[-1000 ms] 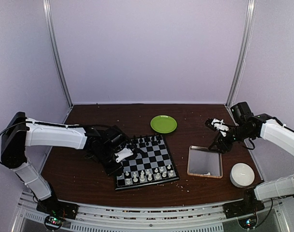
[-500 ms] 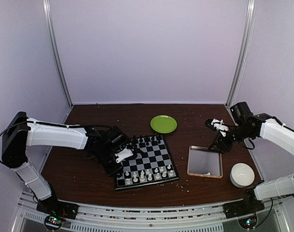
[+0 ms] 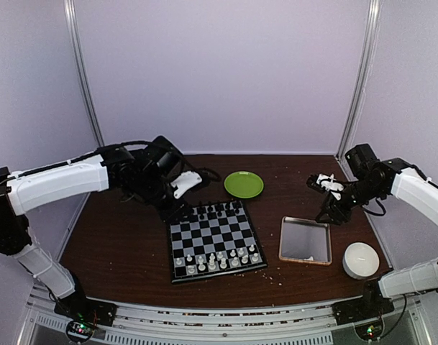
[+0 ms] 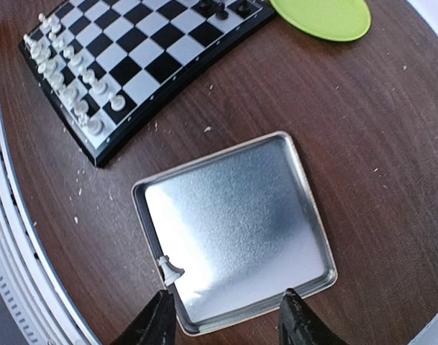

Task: Set up the chess pieces on the board
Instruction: Pick up the rook from the storage box.

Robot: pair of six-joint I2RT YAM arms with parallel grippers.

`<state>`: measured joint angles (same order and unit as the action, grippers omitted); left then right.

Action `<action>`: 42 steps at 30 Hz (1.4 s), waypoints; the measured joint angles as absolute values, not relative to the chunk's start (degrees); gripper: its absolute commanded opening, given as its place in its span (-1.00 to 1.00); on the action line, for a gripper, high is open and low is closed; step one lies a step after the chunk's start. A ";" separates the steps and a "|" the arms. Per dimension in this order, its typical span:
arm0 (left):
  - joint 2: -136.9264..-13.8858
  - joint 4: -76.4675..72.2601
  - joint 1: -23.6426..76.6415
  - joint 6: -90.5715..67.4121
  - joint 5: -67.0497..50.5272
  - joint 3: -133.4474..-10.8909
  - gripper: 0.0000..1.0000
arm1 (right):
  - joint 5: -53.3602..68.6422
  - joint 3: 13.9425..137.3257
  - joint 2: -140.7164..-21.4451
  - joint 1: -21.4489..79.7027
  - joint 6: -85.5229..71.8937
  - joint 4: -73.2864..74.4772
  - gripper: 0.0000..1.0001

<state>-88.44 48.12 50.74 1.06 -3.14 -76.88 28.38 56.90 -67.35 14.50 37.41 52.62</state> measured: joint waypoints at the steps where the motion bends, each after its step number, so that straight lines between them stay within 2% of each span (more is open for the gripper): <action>1: -88.51 48.14 50.46 1.61 -2.87 -79.05 -0.35 | 28.12 56.90 -67.79 14.59 38.15 53.69 -0.12; 6: -89.86 45.54 49.23 4.25 -2.39 -92.84 -0.32 | 24.27 56.47 -70.94 16.82 41.85 57.49 -0.26; 11: -91.83 39.88 48.47 5.96 -4.93 -97.95 -0.32 | 18.39 54.68 -73.34 21.87 43.57 58.43 -0.34; 22: -87.57 32.29 44.77 5.93 -6.46 -82.50 -0.25 | 9.78 51.44 -80.93 30.89 43.07 56.47 -0.40; 31: -84.53 29.45 44.77 5.96 -5.89 -81.87 -0.24 | 7.86 51.46 -88.40 35.75 41.63 53.91 -0.52; 42: -84.51 29.32 44.80 6.09 -5.37 -81.87 -0.24 | 6.52 52.01 -89.12 35.81 41.56 53.87 -0.56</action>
